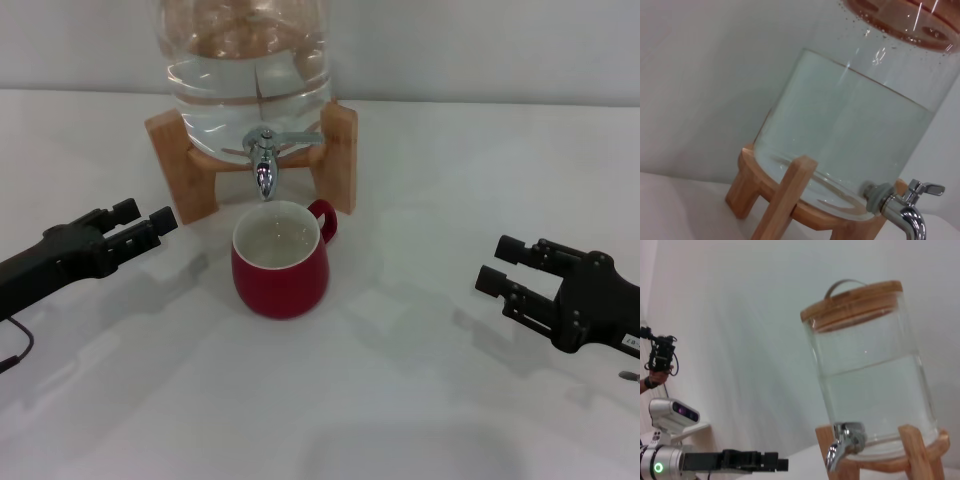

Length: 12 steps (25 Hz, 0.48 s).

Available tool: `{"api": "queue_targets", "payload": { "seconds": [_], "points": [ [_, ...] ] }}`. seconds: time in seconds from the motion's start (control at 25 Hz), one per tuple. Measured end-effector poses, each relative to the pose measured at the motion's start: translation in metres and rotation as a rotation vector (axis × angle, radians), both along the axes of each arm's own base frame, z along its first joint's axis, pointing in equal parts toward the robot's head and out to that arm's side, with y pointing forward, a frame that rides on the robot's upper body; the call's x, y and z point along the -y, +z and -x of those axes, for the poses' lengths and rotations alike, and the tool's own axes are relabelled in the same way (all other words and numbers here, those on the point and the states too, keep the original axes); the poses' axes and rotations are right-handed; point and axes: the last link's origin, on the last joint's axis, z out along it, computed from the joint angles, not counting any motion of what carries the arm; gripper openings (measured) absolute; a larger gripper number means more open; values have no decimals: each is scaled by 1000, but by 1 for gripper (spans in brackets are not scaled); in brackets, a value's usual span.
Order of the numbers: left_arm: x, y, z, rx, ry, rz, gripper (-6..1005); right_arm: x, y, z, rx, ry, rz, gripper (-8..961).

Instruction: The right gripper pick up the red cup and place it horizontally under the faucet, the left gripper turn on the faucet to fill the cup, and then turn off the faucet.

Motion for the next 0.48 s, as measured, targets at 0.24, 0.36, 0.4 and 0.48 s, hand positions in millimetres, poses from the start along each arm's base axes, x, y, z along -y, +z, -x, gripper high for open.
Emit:
{"api": "queue_targets", "payload": {
  "seconds": [0.24,0.36,0.4,0.48],
  "points": [
    [-1,0,-1,-3,-6,3,799,1,-3,4,20,53,-27,502],
    [-3,0,-3,-3,-12,4,799,2,-7,7,35,82,-27,504],
    [-3,0,-3,-3,-13,4,799,2,-8,8,38,92,-29,504],
    [-4,0,-4,-2,-14,4,799,2,-8,10,34,98,-33,505]
  ]
}}
